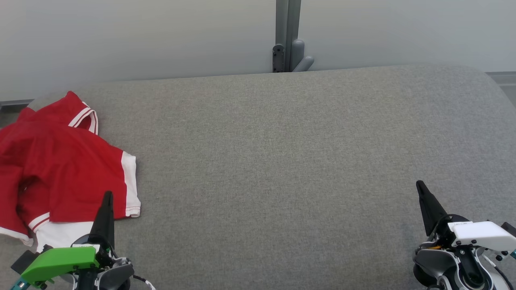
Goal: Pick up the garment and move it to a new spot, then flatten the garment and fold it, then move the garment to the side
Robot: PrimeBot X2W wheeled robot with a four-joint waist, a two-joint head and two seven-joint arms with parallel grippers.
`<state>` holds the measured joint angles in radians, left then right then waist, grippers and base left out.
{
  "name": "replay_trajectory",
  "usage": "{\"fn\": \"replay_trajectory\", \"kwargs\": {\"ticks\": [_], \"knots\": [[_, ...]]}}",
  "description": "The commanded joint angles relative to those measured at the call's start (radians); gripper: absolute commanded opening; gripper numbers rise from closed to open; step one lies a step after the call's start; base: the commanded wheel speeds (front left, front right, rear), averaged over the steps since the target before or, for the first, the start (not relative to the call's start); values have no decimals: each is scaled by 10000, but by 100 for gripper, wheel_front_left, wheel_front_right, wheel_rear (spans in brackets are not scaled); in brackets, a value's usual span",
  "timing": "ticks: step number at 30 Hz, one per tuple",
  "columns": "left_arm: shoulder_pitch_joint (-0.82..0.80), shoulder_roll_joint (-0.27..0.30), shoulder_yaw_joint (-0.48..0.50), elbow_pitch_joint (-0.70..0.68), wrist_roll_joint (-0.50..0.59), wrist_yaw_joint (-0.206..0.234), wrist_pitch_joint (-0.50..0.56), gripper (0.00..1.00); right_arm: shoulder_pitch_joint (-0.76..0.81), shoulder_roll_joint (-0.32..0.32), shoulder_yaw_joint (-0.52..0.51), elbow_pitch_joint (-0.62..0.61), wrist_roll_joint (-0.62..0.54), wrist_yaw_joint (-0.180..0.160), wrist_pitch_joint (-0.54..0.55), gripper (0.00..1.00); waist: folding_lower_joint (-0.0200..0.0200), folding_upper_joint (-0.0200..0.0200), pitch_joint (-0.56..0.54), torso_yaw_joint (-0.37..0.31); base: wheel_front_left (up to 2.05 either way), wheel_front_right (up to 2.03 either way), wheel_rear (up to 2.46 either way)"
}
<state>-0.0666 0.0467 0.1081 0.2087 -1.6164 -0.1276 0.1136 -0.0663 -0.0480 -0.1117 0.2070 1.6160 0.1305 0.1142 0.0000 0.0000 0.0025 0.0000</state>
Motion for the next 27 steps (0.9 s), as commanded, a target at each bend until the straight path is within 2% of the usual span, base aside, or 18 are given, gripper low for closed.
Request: {"fn": "replay_trajectory", "kwargs": {"ticks": [1,27], "knots": [[-118,72,16,-25,-20,-62,15,0,-66,-46,-9,-36,28,4,24,0,0,0,0,0,0,0,0],[-118,72,16,-25,-19,-62,15,0,-66,-47,-9,-36,28,4,24,0,0,0,0,0,0,0,0]]}}
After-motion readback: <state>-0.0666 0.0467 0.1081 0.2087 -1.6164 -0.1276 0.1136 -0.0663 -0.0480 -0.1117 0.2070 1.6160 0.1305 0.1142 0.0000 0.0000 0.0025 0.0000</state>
